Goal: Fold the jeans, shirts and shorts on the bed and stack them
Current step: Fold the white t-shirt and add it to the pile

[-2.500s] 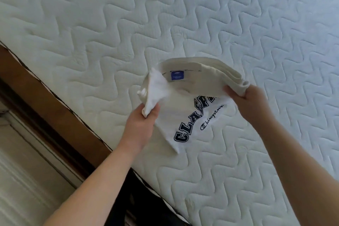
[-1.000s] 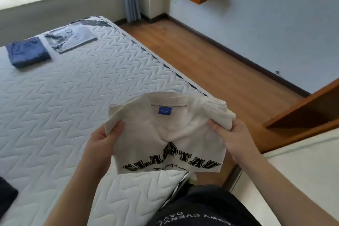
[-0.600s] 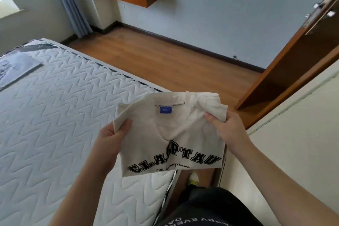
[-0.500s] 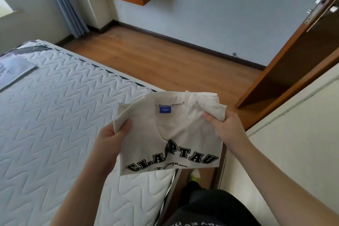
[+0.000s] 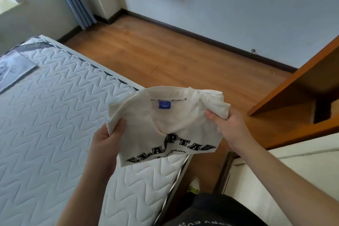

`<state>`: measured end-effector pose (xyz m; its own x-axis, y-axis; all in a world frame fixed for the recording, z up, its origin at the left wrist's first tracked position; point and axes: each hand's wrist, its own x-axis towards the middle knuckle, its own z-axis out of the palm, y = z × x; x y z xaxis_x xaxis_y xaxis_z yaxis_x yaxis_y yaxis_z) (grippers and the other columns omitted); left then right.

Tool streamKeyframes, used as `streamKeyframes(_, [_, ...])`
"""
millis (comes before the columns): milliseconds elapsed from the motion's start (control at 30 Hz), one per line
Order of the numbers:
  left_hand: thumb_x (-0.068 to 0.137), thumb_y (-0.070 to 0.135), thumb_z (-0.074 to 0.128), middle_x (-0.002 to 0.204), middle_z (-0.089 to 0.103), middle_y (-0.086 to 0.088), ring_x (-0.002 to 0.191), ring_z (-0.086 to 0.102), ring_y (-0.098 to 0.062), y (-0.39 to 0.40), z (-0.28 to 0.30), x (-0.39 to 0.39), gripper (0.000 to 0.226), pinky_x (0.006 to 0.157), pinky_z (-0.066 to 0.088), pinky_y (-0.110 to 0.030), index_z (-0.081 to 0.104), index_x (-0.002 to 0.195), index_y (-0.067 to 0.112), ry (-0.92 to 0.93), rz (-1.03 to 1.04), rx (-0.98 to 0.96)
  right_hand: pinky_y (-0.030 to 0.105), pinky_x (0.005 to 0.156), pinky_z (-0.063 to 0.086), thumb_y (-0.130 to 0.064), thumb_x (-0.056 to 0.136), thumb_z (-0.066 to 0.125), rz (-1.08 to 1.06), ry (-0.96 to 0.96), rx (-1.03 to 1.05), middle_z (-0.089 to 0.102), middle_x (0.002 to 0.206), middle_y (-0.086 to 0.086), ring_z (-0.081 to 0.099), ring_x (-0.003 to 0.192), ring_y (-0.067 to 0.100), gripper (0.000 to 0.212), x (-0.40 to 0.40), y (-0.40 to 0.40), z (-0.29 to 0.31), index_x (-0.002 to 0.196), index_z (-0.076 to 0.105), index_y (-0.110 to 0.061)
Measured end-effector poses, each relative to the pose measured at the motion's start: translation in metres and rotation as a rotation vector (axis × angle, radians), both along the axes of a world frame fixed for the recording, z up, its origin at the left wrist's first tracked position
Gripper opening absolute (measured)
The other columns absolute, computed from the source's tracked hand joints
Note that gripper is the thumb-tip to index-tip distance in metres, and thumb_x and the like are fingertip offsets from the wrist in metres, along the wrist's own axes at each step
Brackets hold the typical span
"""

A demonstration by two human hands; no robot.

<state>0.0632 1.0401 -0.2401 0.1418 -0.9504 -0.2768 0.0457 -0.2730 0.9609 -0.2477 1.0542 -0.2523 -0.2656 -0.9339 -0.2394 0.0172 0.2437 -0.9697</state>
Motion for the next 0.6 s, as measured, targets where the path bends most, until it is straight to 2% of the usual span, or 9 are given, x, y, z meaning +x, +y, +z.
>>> streamKeyframes(200, [0.087,0.036,0.071,0.093,0.075,0.000,0.084,0.070,-0.012,-0.031,-0.012,-0.009,0.013,0.069,0.058,-0.027,0.077,0.082,0.024,0.039,0.000,0.021,0.012,0.064,0.052,-0.047,0.069,0.079,-0.011,0.048,0.006,0.075,0.095,-0.015,0.072,0.085,0.005,0.021,-0.012,-0.024,-0.009,0.089,0.074,-0.044])
streamKeyframes(300, [0.092,0.029,0.064,0.094,0.075,-0.003,0.085,0.070,-0.015,-0.044,-0.026,-0.015,0.018,0.069,0.058,-0.027,0.077,0.083,0.020,0.069,-0.083,0.064,0.012,0.063,0.051,-0.050,0.071,0.075,0.011,0.154,0.026,0.074,0.090,-0.021,0.070,0.082,-0.001,0.016,-0.011,-0.023,-0.011,0.086,0.072,-0.051])
streamKeyframes(367, [0.095,0.027,0.062,0.095,0.075,-0.005,0.087,0.070,-0.017,-0.056,-0.030,-0.020,0.019,0.070,0.057,-0.028,0.076,0.085,0.018,0.062,-0.156,0.088,0.017,0.067,0.053,-0.052,0.073,0.073,0.013,0.217,0.037,0.073,0.090,-0.024,0.069,0.082,-0.003,0.012,-0.012,-0.019,-0.010,0.084,0.071,-0.053])
streamKeyframes(467, [0.097,0.027,0.062,0.096,0.075,-0.008,0.087,0.070,-0.018,-0.077,-0.029,-0.032,0.019,0.071,0.056,-0.029,0.074,0.088,0.015,0.043,-0.240,0.084,0.030,0.073,0.055,-0.053,0.074,0.073,-0.055,0.255,0.067,0.073,0.088,-0.022,0.068,0.081,-0.002,0.011,-0.020,-0.017,-0.004,0.082,0.072,-0.045])
streamKeyframes(533, [0.093,0.031,0.065,0.097,0.074,-0.008,0.087,0.070,-0.018,-0.086,-0.025,-0.043,0.020,0.073,0.057,-0.031,0.073,0.090,0.013,0.068,-0.265,0.071,0.030,0.074,0.055,-0.053,0.074,0.072,-0.103,0.243,0.060,0.073,0.089,-0.022,0.068,0.081,-0.003,0.018,-0.027,-0.017,-0.001,0.086,0.072,-0.039])
streamKeyframes(600, [0.086,0.038,0.066,0.094,0.072,-0.009,0.086,0.068,-0.020,-0.093,-0.023,-0.055,0.032,0.077,0.056,-0.037,0.069,0.091,0.006,0.081,-0.269,0.068,0.030,0.077,0.055,-0.049,0.077,0.073,-0.127,0.233,0.050,0.073,0.092,-0.020,0.068,0.085,-0.002,0.021,-0.034,-0.020,0.001,0.091,0.071,-0.035])
